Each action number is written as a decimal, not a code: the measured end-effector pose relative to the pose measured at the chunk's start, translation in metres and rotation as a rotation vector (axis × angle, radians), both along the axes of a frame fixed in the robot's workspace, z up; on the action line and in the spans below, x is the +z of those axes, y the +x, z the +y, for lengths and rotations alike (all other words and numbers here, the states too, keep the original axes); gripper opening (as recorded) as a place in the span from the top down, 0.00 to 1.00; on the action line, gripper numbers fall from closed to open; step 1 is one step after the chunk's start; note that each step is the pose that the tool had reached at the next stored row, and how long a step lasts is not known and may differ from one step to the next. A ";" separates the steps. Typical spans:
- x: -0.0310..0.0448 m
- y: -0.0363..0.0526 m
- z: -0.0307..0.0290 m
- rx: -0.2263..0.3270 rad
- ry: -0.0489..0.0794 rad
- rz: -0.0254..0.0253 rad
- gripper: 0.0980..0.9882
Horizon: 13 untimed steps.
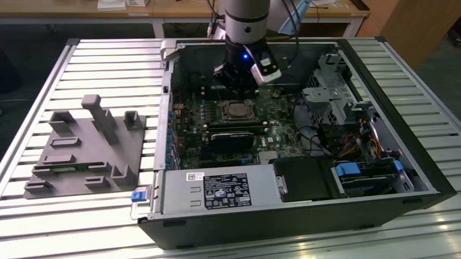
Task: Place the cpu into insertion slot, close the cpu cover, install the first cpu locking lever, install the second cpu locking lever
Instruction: 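Install the first cpu locking lever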
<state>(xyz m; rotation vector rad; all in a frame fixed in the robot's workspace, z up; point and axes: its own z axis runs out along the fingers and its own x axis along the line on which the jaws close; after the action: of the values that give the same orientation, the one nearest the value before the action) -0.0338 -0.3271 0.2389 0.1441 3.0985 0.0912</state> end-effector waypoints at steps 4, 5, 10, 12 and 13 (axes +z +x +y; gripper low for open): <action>0.0000 -0.0010 0.0000 0.000 0.000 0.0000 0.99; 0.0000 -0.0013 0.0000 0.000 0.000 -0.0001 0.99; 0.0000 -0.0028 0.0000 0.000 0.000 -0.0001 0.99; 0.0000 -0.0032 0.0000 0.000 0.000 0.0000 0.99; 0.0000 -0.0035 0.0000 0.000 0.000 0.0000 0.99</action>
<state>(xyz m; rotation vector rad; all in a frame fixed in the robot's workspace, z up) -0.0373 -0.3271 0.2389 0.1441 3.0985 0.0913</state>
